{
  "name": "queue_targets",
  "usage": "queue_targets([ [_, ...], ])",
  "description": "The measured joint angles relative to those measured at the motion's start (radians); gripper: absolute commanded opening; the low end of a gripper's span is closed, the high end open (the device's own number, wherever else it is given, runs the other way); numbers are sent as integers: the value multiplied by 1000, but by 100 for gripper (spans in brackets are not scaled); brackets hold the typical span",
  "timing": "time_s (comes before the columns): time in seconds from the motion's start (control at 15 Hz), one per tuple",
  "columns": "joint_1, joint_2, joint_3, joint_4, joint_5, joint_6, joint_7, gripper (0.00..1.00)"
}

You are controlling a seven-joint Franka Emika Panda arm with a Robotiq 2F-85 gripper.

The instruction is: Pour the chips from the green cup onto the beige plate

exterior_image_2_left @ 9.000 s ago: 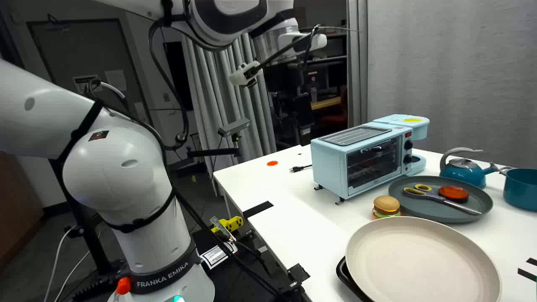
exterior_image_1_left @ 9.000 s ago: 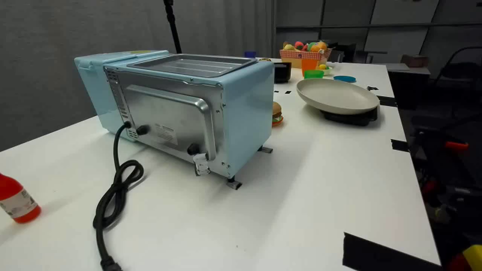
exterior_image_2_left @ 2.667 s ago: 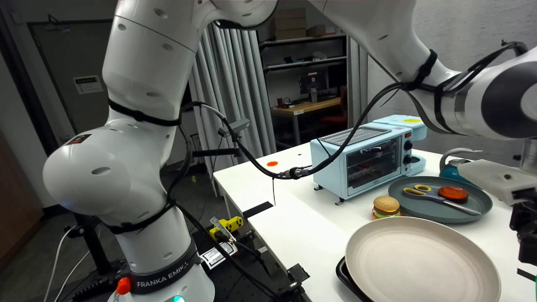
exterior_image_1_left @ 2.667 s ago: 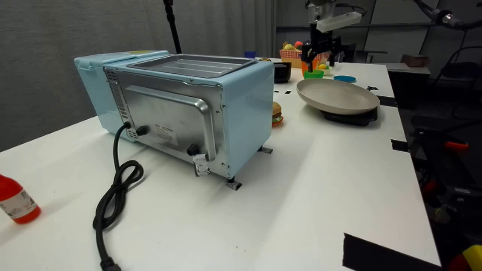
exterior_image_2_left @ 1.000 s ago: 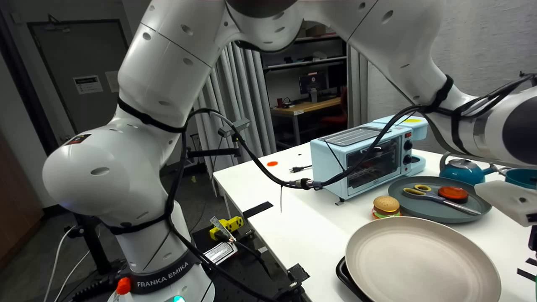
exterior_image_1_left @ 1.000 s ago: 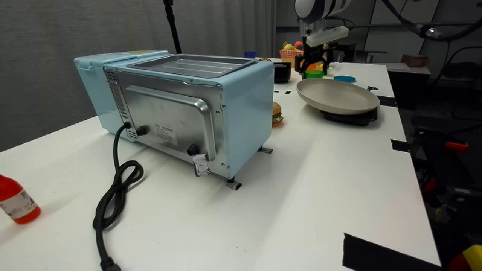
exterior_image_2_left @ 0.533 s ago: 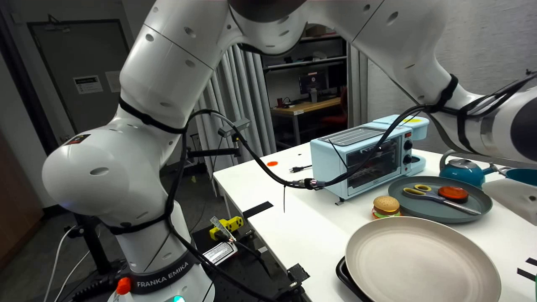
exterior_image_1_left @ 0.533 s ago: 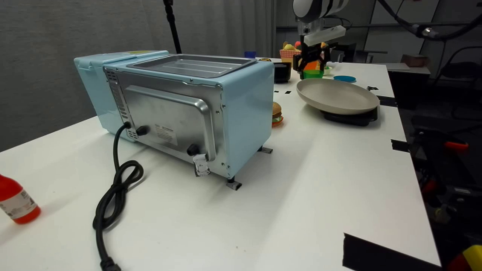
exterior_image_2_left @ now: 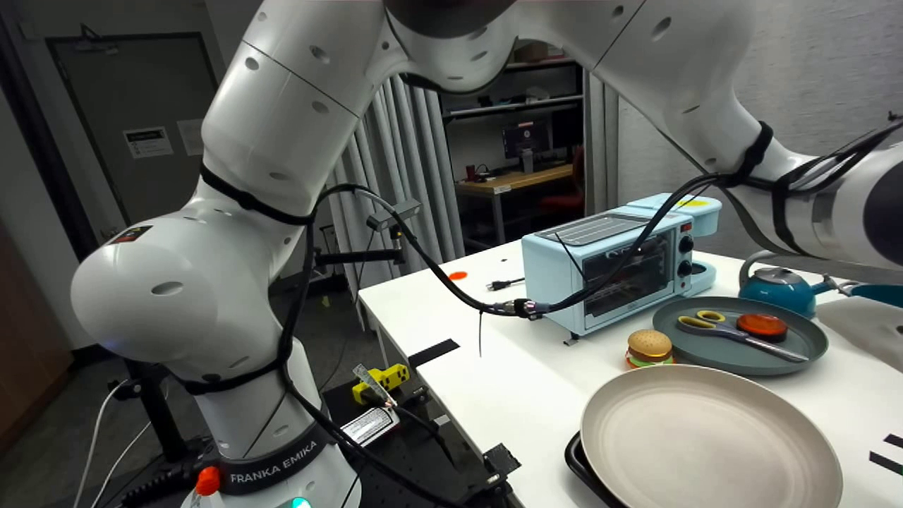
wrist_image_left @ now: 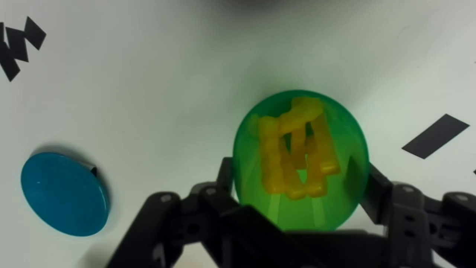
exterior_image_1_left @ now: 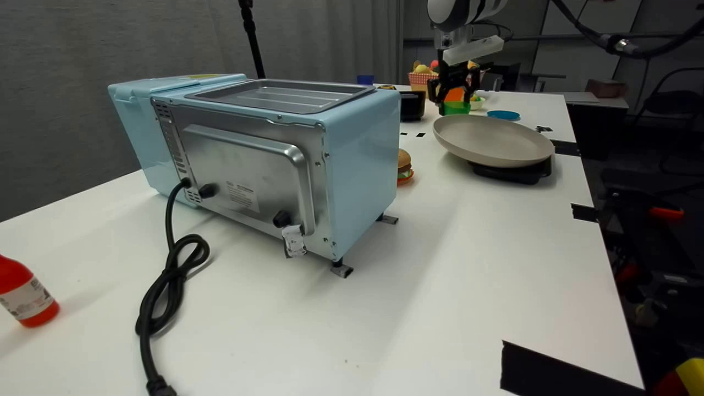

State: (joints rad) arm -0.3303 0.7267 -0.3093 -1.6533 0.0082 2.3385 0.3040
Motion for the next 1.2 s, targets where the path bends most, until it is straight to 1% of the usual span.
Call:
queue_targets([
  [0.33, 9, -30, 10, 0, 0, 56, 0, 53],
  [0.67, 36, -115, 41, -16, 0, 79, -18, 53],
  [0.87, 57, -183, 66, -70, 0, 88, -49, 53],
  [1.2, 78, -309, 111, -214, 0, 103, -135, 53],
])
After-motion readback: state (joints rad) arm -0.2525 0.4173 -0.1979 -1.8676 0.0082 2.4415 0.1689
